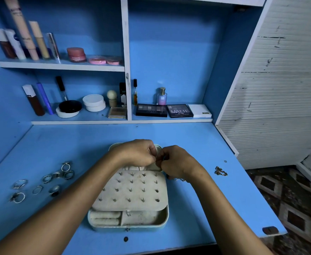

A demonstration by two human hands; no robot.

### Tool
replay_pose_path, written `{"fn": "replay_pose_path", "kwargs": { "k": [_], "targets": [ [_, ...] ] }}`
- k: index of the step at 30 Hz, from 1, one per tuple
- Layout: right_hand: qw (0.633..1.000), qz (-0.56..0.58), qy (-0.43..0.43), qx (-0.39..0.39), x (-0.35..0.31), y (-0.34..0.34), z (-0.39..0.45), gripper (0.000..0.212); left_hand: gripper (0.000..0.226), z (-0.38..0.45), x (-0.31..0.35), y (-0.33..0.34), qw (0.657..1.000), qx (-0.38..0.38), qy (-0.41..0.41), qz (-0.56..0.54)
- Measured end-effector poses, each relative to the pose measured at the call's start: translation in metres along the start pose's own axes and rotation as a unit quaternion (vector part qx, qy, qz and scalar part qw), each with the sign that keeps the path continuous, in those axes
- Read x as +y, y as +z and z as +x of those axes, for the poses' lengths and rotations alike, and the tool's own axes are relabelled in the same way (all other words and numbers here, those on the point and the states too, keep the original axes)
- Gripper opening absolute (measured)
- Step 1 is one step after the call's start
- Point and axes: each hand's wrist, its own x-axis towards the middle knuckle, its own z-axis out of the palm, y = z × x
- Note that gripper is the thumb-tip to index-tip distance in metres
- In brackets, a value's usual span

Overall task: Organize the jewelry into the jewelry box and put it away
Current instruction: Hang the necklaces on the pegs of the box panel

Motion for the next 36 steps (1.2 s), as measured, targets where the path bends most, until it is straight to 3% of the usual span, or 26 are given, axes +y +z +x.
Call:
{"fn": "replay_pose_path", "kwargs": {
  "k": [18, 29, 36],
  "targets": [
    [0.997, 0.005, -0.024, 0.072, 0.007, 0.002, 0.007, 0.020, 0.020, -0.002, -0.001, 0.005, 0.999, 0.049, 0.007, 0.005],
    [0.989, 0.063, -0.028, 0.131, 0.020, -0.033, -0.002, 0.011, 0.011, 0.007, 0.004, 0.011, 0.985, 0.132, 0.102, -0.050],
    [0.991, 0.013, 0.009, 0.132, 0.039, -0.039, -0.009, 0.014, 0.011, 0.010, 0.018, 0.025, 0.980, 0.107, 0.167, 0.014]
  ]
}}
